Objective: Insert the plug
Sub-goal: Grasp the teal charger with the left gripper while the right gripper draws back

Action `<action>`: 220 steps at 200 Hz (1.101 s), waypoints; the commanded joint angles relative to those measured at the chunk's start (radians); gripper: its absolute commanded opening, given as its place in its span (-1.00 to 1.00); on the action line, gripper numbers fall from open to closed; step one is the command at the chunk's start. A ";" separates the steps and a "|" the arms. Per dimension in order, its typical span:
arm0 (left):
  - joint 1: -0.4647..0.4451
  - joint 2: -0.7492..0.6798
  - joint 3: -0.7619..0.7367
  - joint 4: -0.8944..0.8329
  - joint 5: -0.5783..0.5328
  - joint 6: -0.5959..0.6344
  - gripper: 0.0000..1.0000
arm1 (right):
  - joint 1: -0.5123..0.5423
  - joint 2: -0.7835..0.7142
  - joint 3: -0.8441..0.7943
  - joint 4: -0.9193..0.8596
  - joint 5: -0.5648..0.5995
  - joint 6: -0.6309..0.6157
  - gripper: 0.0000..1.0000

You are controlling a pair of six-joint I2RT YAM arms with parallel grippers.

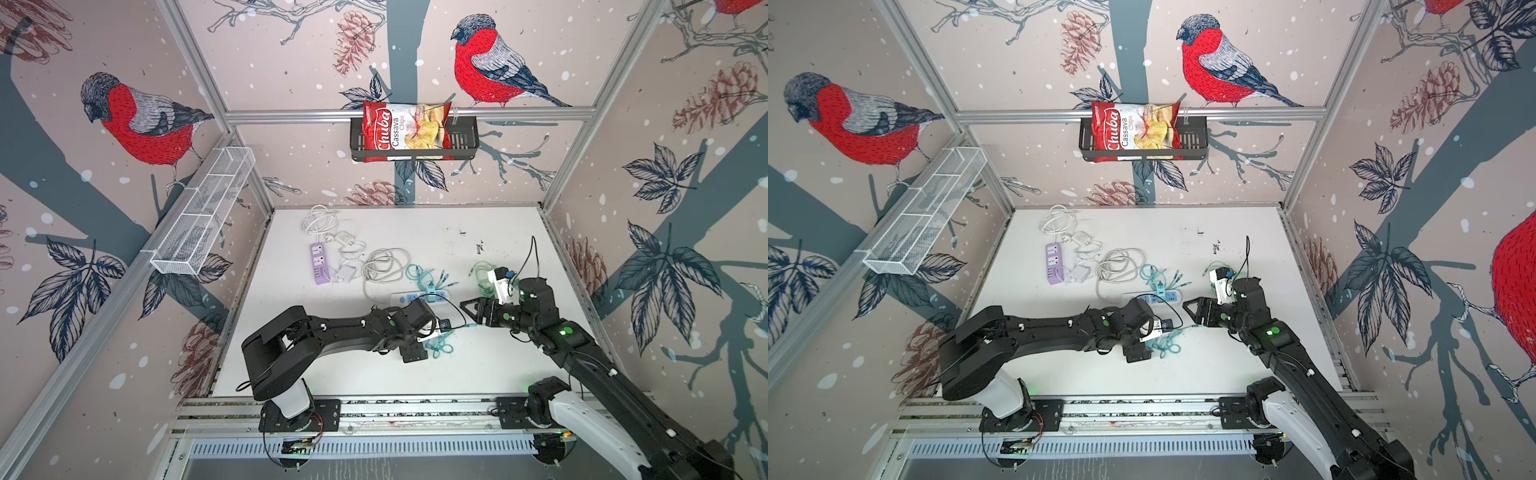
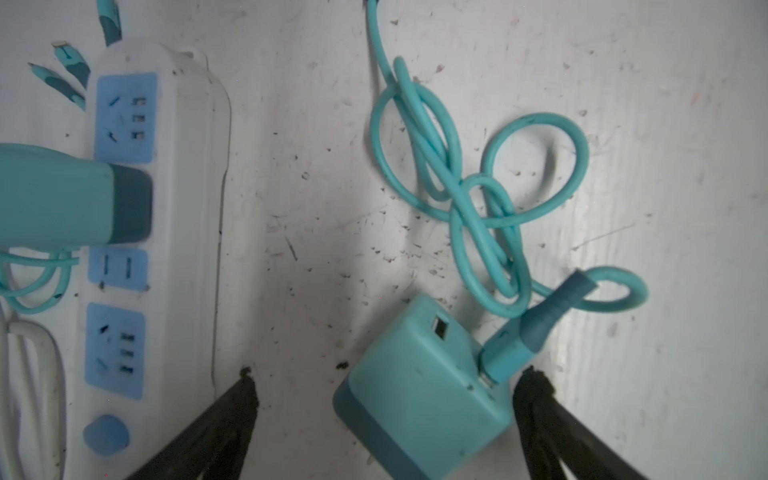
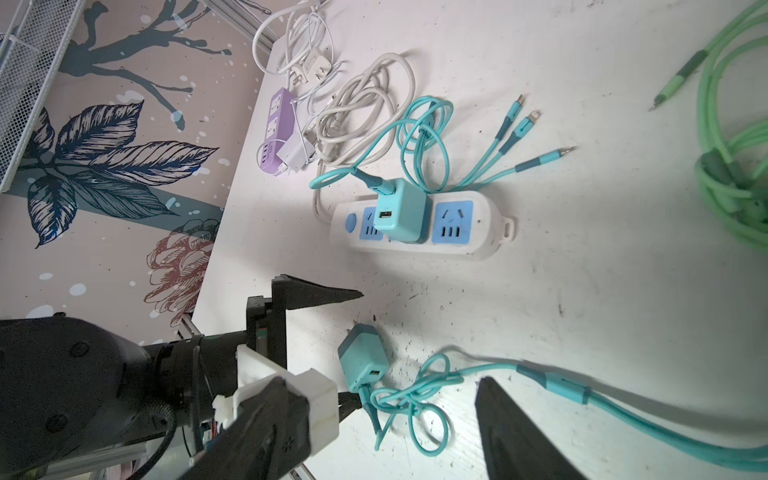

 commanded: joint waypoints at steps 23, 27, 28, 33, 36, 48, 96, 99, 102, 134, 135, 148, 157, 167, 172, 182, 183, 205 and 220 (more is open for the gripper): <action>0.017 0.038 0.024 0.007 0.072 0.042 0.71 | -0.025 -0.025 0.007 0.002 0.005 0.001 0.45; 0.017 0.045 0.030 -0.001 0.075 0.042 0.67 | -0.027 -0.029 0.007 -0.001 0.006 0.001 0.45; 0.017 0.046 0.031 -0.004 0.075 0.042 0.66 | -0.028 -0.029 0.008 -0.001 0.006 0.001 0.45; 0.019 0.054 0.037 -0.012 0.078 0.042 0.63 | -0.031 -0.034 0.009 -0.003 0.008 0.002 0.45; 0.018 0.055 0.039 -0.019 0.079 0.041 0.61 | -0.032 -0.037 0.009 -0.003 0.008 0.004 0.45; 0.019 0.061 0.036 -0.025 0.082 0.038 0.57 | -0.037 -0.048 0.008 -0.003 0.010 0.008 0.45; 0.026 0.044 0.030 -0.014 0.111 0.016 0.36 | -0.041 -0.071 0.012 -0.029 0.029 0.033 0.45; 0.027 0.043 0.029 -0.013 0.112 0.015 0.36 | -0.040 -0.070 0.011 -0.029 0.031 0.035 0.45; 0.029 0.042 0.028 -0.013 0.114 0.014 0.36 | -0.042 -0.073 0.011 -0.031 0.031 0.037 0.45; 0.046 0.018 0.008 -0.004 0.125 0.022 0.41 | -0.041 -0.086 0.008 -0.038 0.042 0.047 0.46; 0.046 0.016 0.007 -0.004 0.125 0.022 0.41 | -0.041 -0.085 0.008 -0.038 0.042 0.048 0.46; 0.051 0.008 -0.002 -0.010 0.123 0.029 0.45 | -0.040 -0.088 0.010 -0.040 0.044 0.049 0.46; 0.052 0.001 -0.008 -0.019 0.124 0.038 0.47 | -0.040 -0.088 0.011 -0.040 0.046 0.049 0.46; 0.052 -0.005 -0.014 -0.025 0.125 0.048 0.48 | -0.040 -0.087 0.012 -0.040 0.046 0.050 0.46; 0.052 -0.008 -0.019 -0.020 0.121 0.048 0.48 | -0.041 -0.087 0.012 -0.040 0.046 0.052 0.46; 0.054 -0.011 -0.026 -0.005 0.125 0.049 0.48 | -0.041 -0.087 0.011 -0.037 0.046 0.054 0.46; 0.053 -0.011 -0.026 -0.005 0.126 0.049 0.47 | -0.041 -0.087 0.011 -0.037 0.046 0.055 0.46; 0.053 -0.001 -0.023 0.014 0.132 0.048 0.47 | -0.041 -0.088 0.011 -0.037 0.040 0.053 0.46; 0.052 0.010 -0.017 0.018 0.131 0.048 0.47 | -0.041 -0.088 0.011 -0.042 0.039 0.047 0.46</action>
